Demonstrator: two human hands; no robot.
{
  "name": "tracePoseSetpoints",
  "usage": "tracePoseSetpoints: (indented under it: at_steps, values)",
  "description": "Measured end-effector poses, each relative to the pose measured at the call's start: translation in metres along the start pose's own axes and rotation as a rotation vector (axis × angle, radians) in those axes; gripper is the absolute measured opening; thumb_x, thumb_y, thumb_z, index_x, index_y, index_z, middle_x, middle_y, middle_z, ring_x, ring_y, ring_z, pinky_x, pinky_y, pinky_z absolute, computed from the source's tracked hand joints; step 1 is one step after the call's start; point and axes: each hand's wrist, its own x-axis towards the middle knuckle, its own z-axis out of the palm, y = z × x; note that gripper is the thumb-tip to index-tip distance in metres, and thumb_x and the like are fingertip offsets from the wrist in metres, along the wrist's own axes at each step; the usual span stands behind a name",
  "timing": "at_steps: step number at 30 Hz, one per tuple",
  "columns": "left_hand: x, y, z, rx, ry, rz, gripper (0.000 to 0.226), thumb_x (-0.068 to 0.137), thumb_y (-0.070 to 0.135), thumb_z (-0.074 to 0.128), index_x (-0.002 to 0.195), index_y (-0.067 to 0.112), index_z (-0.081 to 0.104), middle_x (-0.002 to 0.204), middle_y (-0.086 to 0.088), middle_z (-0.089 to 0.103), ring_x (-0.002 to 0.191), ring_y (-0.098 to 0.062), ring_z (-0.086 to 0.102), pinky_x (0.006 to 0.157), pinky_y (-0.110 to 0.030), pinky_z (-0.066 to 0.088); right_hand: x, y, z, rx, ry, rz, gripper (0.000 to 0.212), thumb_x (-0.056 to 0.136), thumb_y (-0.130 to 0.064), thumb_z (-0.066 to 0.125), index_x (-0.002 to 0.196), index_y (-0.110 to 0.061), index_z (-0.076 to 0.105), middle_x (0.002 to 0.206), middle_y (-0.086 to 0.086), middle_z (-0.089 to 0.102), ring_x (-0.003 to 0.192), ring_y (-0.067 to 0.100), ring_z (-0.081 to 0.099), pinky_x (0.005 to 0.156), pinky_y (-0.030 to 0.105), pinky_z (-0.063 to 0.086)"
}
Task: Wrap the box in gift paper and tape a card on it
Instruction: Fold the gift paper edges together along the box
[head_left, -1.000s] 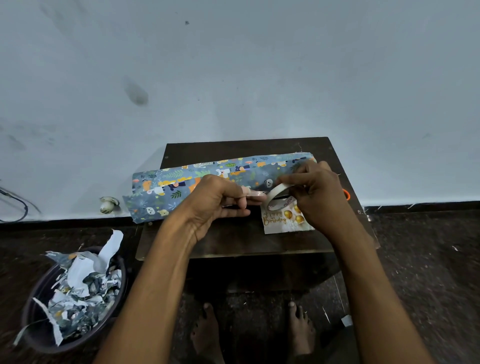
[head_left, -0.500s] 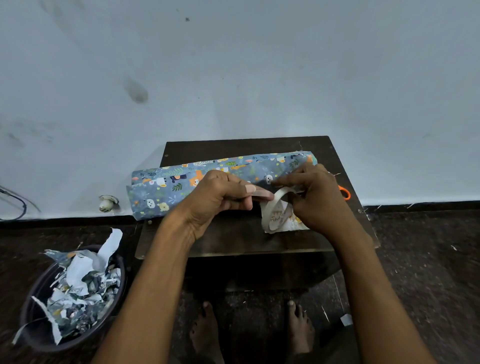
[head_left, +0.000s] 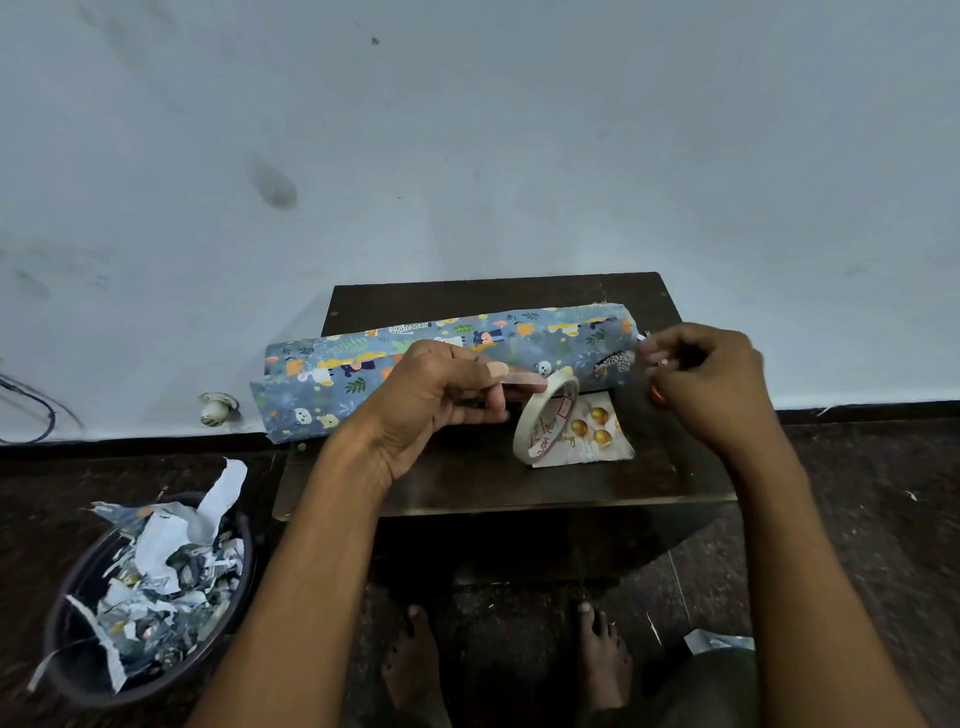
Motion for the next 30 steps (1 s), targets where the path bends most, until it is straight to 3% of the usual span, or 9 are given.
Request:
tracePoseSetpoints:
  at_steps: [3,6,9,14,23,27,30]
  values:
    - [0.002,-0.001,-0.001,-0.009,0.013,-0.003,0.034,0.091,0.009,0.058,0.057,0.006,0.064,0.111,-0.023,0.074,0.116,-0.028,0.069,0.108,-0.058,0.046,0.006,0.018,0.002,-0.193,0.121,0.092,0.023,0.079,0.001,0.061,0.082,-0.018,0.075,0.076,-0.003,0.069,0.083,0.021,0.067,0.076,0.025,0.044]
    - [0.003,-0.001,-0.001,-0.003,0.006,-0.002,0.029,0.083,0.016,0.059,0.055,0.010,0.067,0.112,-0.022,0.074,0.118,-0.028,0.068,0.110,-0.059,0.043,0.009,0.028,0.008,-0.232,0.155,0.135,0.013,0.079,-0.004,0.067,0.084,-0.013,0.075,0.076,0.002,0.066,0.085,0.027,0.064,0.075,0.027,0.041]
    - [0.005,-0.002,-0.002,0.011,0.014,0.001,0.030,0.082,0.019,0.059,0.054,0.012,0.067,0.112,-0.020,0.074,0.118,-0.027,0.067,0.112,-0.056,0.042,0.010,0.027,0.012,-0.256,0.162,0.149,0.002,0.081,-0.011,0.075,0.082,-0.012,0.074,0.079,0.005,0.067,0.088,0.031,0.064,0.076,0.032,0.047]
    - [0.004,-0.001,-0.003,0.012,0.016,0.004,0.028,0.081,0.020,0.059,0.056,0.012,0.066,0.111,-0.019,0.075,0.117,-0.025,0.068,0.104,-0.043,0.048,0.007,0.020,0.014,-0.289,0.179,0.198,0.001,0.076,-0.011,0.071,0.077,-0.011,0.072,0.081,0.011,0.070,0.084,0.034,0.061,0.071,0.032,0.046]
    - [0.004,-0.001,-0.002,0.003,0.028,0.010,0.025,0.080,0.018,0.059,0.060,0.004,0.063,0.111,-0.029,0.072,0.115,-0.025,0.069,0.111,-0.049,0.045,0.001,0.010,0.013,-0.455,0.122,0.331,0.017,0.077,-0.018,0.069,0.082,-0.003,0.064,0.087,0.022,0.066,0.076,0.038,0.054,0.068,0.034,0.046]
    - [0.004,-0.001,-0.004,0.005,0.023,0.010,0.026,0.081,0.018,0.059,0.059,0.006,0.065,0.111,-0.026,0.073,0.116,-0.028,0.069,0.112,-0.052,0.044,-0.003,0.001,0.007,-0.475,0.117,0.380,0.033,0.081,-0.024,0.075,0.088,0.000,0.053,0.103,0.029,0.062,0.100,0.048,0.060,0.080,0.041,0.050]
    - [0.004,-0.001,-0.004,0.025,0.031,0.009,0.025,0.080,0.019,0.059,0.062,0.001,0.061,0.111,-0.031,0.071,0.114,-0.028,0.069,0.112,-0.052,0.044,-0.004,-0.003,0.006,-0.511,0.055,0.388,0.034,0.086,-0.029,0.073,0.090,-0.003,0.051,0.109,0.030,0.063,0.107,0.048,0.060,0.083,0.041,0.049]
